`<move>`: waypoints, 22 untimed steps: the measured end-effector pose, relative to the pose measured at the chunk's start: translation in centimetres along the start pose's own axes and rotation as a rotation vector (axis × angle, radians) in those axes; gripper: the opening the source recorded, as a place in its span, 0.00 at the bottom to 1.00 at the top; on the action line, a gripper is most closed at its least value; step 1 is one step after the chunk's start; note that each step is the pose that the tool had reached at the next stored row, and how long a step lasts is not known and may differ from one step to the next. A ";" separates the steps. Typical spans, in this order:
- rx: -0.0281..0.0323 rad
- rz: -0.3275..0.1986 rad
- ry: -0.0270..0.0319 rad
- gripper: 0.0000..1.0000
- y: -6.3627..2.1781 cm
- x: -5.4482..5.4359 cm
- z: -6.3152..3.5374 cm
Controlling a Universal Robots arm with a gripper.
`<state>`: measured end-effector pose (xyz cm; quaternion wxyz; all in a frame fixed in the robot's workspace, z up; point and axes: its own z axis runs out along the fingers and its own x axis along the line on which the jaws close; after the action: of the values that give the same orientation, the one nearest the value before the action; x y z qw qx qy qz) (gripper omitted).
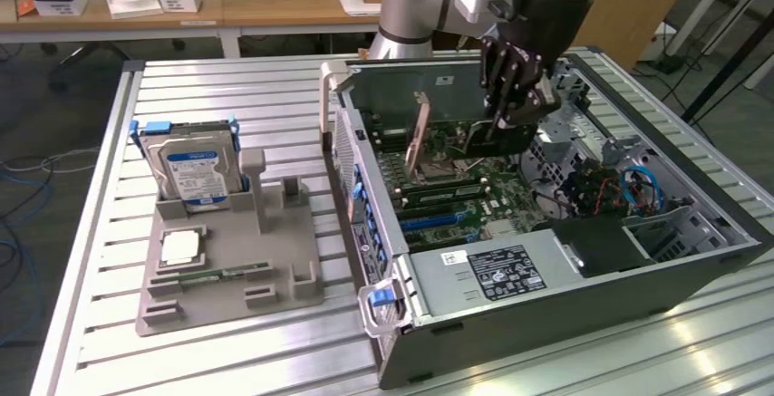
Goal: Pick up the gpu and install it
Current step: 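Insert the gpu into the slot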
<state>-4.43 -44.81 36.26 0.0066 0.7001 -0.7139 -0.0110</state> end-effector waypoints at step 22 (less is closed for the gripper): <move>0.0012 -0.002 0.0049 0.26 0.17 0.4 2.42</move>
<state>-4.67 -45.18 33.84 0.0079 0.7009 -0.7132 -0.0088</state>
